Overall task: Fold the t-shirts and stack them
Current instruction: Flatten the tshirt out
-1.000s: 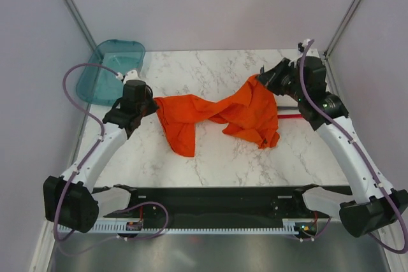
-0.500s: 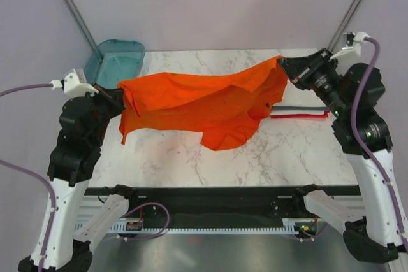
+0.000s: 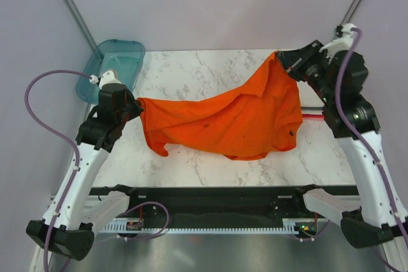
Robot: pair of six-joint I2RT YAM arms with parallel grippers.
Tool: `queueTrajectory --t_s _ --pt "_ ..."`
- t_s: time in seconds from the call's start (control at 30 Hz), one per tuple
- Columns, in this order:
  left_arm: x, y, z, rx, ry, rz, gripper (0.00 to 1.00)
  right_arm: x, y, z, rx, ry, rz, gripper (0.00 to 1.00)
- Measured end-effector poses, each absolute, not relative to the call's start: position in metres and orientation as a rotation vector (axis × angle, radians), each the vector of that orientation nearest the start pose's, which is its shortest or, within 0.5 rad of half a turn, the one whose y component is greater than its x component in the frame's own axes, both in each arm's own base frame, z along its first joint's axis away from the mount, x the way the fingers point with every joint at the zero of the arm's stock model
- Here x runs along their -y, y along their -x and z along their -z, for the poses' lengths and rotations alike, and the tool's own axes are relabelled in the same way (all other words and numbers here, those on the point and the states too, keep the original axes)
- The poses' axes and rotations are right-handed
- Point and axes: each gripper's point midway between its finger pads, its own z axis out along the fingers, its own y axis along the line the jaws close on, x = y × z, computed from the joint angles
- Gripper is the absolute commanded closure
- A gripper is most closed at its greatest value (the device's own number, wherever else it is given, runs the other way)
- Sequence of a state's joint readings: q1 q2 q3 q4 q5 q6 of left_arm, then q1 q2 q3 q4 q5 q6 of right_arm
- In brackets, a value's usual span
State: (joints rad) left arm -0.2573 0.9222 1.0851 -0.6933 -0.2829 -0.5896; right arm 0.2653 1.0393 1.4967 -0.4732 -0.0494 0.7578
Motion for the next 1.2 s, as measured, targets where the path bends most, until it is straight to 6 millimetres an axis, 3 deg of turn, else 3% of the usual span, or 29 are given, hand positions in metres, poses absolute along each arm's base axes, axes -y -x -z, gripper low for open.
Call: queueTrajectory --t_s 0.1,0.2,0.27,0.33,0.43,0.53,0.7,0.77,0.87,1.0,1.1,1.2 --pt "0.050 -0.295 -0.270 -2.022 0.508 0.216 0.98 -0.131 -0.340 -0.436 -1.720 -0.364 -0.786 1.00" --pt "0.050 -0.301 -0.298 -1.965 0.488 0.234 0.98 -0.137 -0.355 -0.426 -1.772 -0.348 -0.765 1.00" --pt "0.050 -0.304 -0.329 -1.897 0.472 0.256 0.98 -0.137 -0.354 -0.444 -1.738 -0.323 -0.772 1.00" --pt "0.049 -0.301 -0.364 -1.814 0.459 0.286 0.98 -0.135 -0.344 -0.478 -1.658 -0.287 -0.792 1.00" --pt "0.045 -0.284 -0.403 -1.704 0.444 0.329 0.98 -0.130 -0.313 -0.526 -1.512 -0.225 -0.830 1.00" --pt "0.038 -0.256 -0.429 -1.611 0.438 0.367 0.98 -0.119 -0.265 -0.565 -1.367 -0.169 -0.858 1.00" --pt "0.027 -0.203 -0.464 -1.459 0.418 0.436 0.98 -0.096 -0.179 -0.611 -1.141 -0.113 -0.888 1.00" --pt "0.025 -0.194 -0.471 -1.435 0.416 0.447 0.98 -0.090 -0.156 -0.624 -1.075 -0.099 -0.896 1.00" --pt "0.026 -0.197 -0.461 -1.479 0.421 0.432 0.98 -0.086 -0.141 -0.635 -1.028 -0.088 -0.902 1.00" --pt "0.032 -0.221 -0.430 -1.596 0.442 0.400 0.98 -0.089 -0.156 -0.630 -1.059 -0.103 -0.893 1.00" --pt "0.039 -0.247 -0.395 -1.705 0.465 0.367 0.98 -0.096 -0.190 -0.619 -1.128 -0.128 -0.881 1.00" --pt "0.043 -0.275 -0.354 -1.807 0.512 0.316 0.98 -0.113 -0.251 -0.592 -1.243 -0.158 -0.875 1.00"
